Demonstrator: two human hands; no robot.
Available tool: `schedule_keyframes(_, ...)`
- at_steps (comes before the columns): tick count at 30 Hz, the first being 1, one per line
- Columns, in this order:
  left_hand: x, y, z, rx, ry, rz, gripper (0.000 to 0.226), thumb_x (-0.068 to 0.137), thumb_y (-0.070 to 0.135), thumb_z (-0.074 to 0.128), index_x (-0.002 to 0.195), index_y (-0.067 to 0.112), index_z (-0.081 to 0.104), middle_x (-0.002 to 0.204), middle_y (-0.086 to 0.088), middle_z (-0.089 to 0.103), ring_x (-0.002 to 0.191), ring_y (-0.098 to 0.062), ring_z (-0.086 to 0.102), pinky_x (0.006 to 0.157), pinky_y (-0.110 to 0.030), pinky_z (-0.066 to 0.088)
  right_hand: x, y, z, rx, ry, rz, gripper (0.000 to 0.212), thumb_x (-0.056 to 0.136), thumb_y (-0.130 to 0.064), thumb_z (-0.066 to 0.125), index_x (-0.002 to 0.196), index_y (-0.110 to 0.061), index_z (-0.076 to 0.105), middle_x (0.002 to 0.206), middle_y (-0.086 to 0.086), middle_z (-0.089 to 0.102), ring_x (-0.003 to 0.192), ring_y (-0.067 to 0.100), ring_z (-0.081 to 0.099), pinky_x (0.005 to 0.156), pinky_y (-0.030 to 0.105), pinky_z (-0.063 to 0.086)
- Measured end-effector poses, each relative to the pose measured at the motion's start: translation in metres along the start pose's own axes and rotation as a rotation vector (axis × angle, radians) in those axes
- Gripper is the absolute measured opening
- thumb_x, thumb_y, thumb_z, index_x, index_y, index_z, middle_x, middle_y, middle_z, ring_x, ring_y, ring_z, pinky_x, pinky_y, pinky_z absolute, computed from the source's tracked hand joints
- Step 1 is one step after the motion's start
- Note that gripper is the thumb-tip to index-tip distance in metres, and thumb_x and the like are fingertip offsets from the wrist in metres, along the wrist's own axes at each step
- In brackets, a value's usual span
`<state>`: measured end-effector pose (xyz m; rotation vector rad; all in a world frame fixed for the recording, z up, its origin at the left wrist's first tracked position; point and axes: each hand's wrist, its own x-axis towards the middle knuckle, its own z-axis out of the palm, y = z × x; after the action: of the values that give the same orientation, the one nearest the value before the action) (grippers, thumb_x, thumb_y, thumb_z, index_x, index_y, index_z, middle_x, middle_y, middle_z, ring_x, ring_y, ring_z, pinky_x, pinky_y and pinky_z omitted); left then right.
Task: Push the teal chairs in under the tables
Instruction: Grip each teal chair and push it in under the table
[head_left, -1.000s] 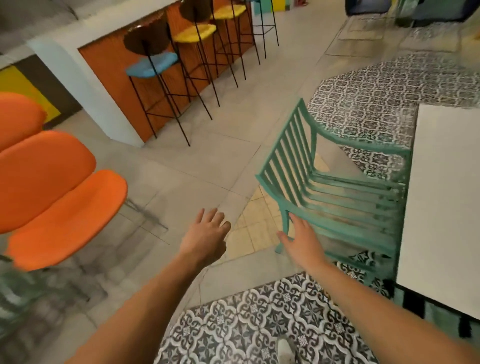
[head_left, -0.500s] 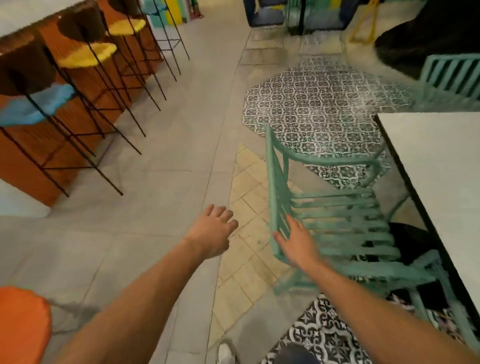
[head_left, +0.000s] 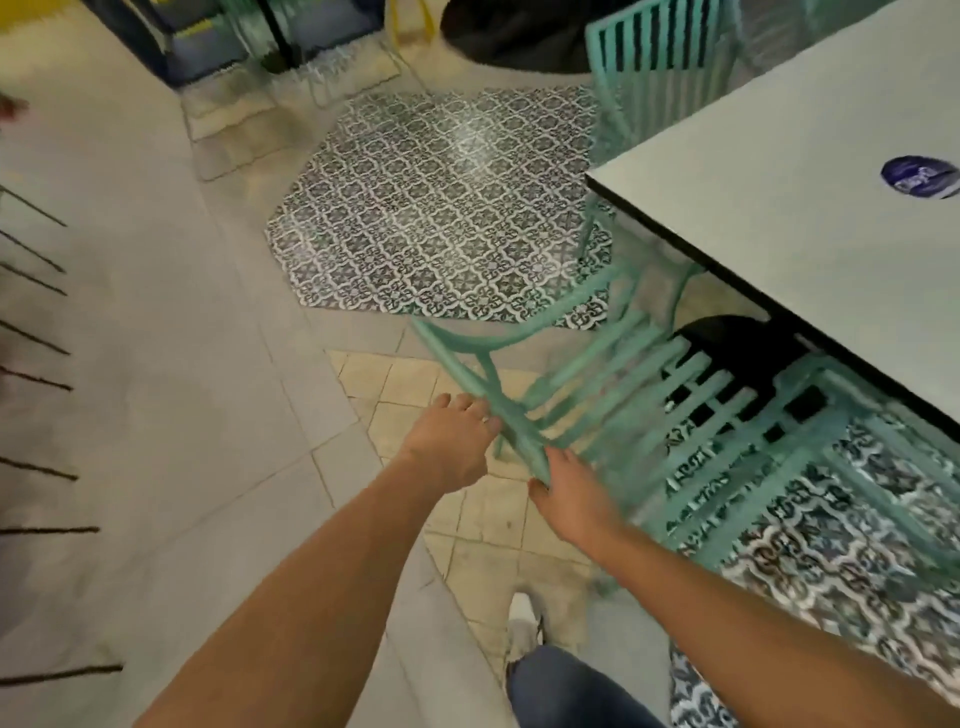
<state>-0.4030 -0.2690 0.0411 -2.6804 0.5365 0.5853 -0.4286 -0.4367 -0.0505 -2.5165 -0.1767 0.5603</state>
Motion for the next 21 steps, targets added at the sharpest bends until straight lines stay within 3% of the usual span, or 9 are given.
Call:
schedule_keyframes(5, 0.044, -0.034, 0.004, 0.037, 0.002, 0.201, 0.048, 0.090, 0.028, 0.049, 0.137, 0.018, 0.045, 0.141, -0.007, 0.043, 0.131, -0.031, 0.038, 0.112, -0.045, 0.024, 0.009, -0.014, -0.002, 0.006, -0.029, 0.161, 0.041, 0.087, -0.033, 0.053, 0.126, -0.021, 0.049, 0.120, 0.005, 0.058, 0.106, 0.025, 0.057, 0.086, 0.034, 0.049)
schedule_keyframes(8, 0.076, -0.049, 0.005, 0.132, 0.012, 0.362, 0.046, 0.091, 0.039, 0.049, 0.132, 0.018, 0.051, 0.135, -0.008, 0.050, 0.126, -0.030, 0.044, 0.107, -0.044, 0.027, 0.009, -0.021, -0.006, -0.041, -0.045, 0.274, 0.038, 0.085, -0.035, 0.052, 0.122, -0.023, 0.052, 0.115, 0.004, 0.062, 0.103, 0.024, 0.060, 0.081, 0.032, 0.050)
schedule_keyframes(11, 0.104, -0.060, 0.009, 0.116, -0.065, 0.522, 0.061, 0.089, 0.068, 0.040, 0.126, 0.021, 0.052, 0.127, -0.006, 0.057, 0.120, -0.028, 0.051, 0.098, -0.042, 0.039, 0.008, -0.027, -0.014, -0.093, -0.030, 0.323, 0.038, 0.087, -0.037, 0.052, 0.122, -0.025, 0.055, 0.116, 0.004, 0.063, 0.108, 0.026, 0.060, 0.082, 0.033, 0.047)
schedule_keyframes(14, 0.122, -0.072, 0.022, 0.067, -0.062, 0.649, 0.074, 0.085, 0.079, 0.031, 0.128, 0.022, 0.048, 0.121, -0.004, 0.060, 0.110, -0.028, 0.057, 0.085, -0.041, 0.049, 0.003, -0.036, -0.016, -0.054, 0.003, 0.405, 0.050, 0.086, -0.051, 0.056, 0.131, -0.030, 0.050, 0.129, -0.001, 0.058, 0.118, 0.022, 0.056, 0.090, 0.033, 0.046)
schedule_keyframes(17, 0.137, -0.087, 0.030, 0.005, -0.043, 0.721, 0.091, 0.077, 0.088, 0.019, 0.140, 0.026, 0.041, 0.134, -0.001, 0.055, 0.117, -0.025, 0.055, 0.090, -0.041, 0.049, -0.006, -0.045, -0.014, -0.065, 0.092, 0.540, 0.066, 0.079, -0.073, 0.051, 0.135, -0.038, 0.046, 0.134, -0.008, 0.055, 0.119, 0.017, 0.055, 0.090, 0.031, 0.045)
schedule_keyframes(19, 0.145, -0.104, 0.034, -0.042, -0.029, 0.716, 0.107, 0.065, 0.093, 0.006, 0.144, 0.029, 0.039, 0.139, 0.001, 0.052, 0.119, -0.024, 0.054, 0.091, -0.039, 0.048, -0.012, -0.051, -0.013, -0.107, 0.124, 0.599, 0.065, 0.076, -0.080, 0.044, 0.124, -0.036, 0.054, 0.120, -0.007, 0.062, 0.107, 0.016, 0.060, 0.078, 0.029, 0.045)
schedule_keyframes(21, 0.146, -0.119, 0.036, -0.052, 0.020, 0.722, 0.099, 0.070, 0.089, 0.007, 0.141, 0.029, 0.041, 0.129, 0.000, 0.059, 0.112, -0.023, 0.058, 0.088, -0.038, 0.048, -0.016, -0.058, -0.009, -0.147, 0.135, 0.645, 0.064, 0.075, -0.083, 0.036, 0.106, -0.032, 0.057, 0.100, -0.008, 0.063, 0.091, 0.013, 0.062, 0.067, 0.025, 0.045)
